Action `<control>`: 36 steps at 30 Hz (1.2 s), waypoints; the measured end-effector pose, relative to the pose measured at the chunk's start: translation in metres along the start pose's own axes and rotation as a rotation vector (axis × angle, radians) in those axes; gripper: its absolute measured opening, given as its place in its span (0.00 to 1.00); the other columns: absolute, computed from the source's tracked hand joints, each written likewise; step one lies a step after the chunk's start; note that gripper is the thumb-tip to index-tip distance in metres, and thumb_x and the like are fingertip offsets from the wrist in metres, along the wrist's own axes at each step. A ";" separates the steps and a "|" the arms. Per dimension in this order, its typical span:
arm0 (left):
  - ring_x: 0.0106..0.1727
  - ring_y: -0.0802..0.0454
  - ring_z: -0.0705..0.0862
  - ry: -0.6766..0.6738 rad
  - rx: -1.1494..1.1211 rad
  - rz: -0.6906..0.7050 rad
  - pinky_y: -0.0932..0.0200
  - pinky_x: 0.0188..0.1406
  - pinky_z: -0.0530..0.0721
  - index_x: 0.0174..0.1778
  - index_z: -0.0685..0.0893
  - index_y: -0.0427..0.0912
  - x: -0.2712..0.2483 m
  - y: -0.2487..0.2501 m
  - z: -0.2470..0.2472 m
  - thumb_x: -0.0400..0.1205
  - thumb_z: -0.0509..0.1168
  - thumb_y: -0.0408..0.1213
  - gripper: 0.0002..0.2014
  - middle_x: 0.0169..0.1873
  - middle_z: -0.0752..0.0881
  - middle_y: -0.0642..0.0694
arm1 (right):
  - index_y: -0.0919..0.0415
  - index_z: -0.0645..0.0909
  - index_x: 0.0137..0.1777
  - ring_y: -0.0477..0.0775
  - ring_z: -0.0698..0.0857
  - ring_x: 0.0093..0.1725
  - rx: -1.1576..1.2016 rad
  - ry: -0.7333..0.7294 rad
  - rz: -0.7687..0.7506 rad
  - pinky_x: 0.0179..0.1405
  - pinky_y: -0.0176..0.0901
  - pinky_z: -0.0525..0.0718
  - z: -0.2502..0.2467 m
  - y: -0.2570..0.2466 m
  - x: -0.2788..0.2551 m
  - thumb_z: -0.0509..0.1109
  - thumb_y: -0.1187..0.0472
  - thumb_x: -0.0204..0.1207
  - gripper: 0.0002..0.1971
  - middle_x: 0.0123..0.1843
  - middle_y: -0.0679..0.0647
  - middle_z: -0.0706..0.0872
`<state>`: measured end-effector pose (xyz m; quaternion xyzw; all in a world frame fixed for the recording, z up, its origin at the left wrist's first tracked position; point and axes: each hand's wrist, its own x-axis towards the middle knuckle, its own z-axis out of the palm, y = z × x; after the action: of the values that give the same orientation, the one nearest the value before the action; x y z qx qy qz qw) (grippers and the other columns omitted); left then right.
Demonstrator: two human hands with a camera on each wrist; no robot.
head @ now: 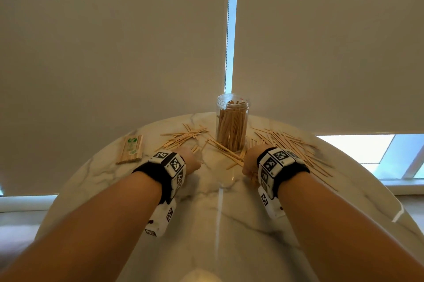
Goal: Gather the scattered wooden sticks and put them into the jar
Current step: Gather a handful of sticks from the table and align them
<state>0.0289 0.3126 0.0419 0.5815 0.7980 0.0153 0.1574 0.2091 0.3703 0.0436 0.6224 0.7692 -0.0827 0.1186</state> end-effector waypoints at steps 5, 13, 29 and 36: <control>0.28 0.59 0.77 -0.033 -0.247 0.012 0.72 0.20 0.73 0.35 0.81 0.42 -0.006 -0.010 -0.008 0.87 0.63 0.35 0.13 0.41 0.85 0.45 | 0.65 0.82 0.67 0.54 0.78 0.50 -0.054 -0.028 -0.018 0.53 0.43 0.81 -0.003 -0.003 -0.020 0.68 0.56 0.84 0.17 0.51 0.56 0.80; 0.22 0.52 0.69 -0.090 -0.902 -0.143 0.61 0.24 0.70 0.39 0.83 0.34 -0.015 -0.018 0.000 0.84 0.61 0.33 0.11 0.33 0.87 0.40 | 0.64 0.83 0.56 0.55 0.86 0.59 0.030 -0.072 0.033 0.57 0.43 0.84 0.004 0.018 -0.043 0.67 0.61 0.83 0.07 0.58 0.58 0.85; 0.54 0.43 0.91 -0.109 -1.326 0.176 0.42 0.56 0.90 0.61 0.84 0.37 -0.040 0.025 -0.001 0.91 0.55 0.39 0.14 0.50 0.92 0.41 | 0.62 0.89 0.49 0.53 0.94 0.42 0.988 0.085 -0.230 0.48 0.47 0.93 -0.022 0.006 -0.088 0.76 0.63 0.79 0.03 0.40 0.56 0.94; 0.38 0.47 0.91 -0.203 -1.500 0.342 0.50 0.40 0.90 0.62 0.83 0.36 -0.038 0.044 0.005 0.92 0.55 0.42 0.16 0.41 0.90 0.41 | 0.54 0.92 0.42 0.43 0.91 0.33 0.674 0.324 -0.302 0.35 0.32 0.88 -0.028 -0.012 -0.072 0.73 0.60 0.79 0.07 0.33 0.49 0.92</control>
<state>0.0815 0.2911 0.0550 0.4331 0.4552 0.5221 0.5768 0.2090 0.3082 0.0902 0.5114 0.7905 -0.2478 -0.2283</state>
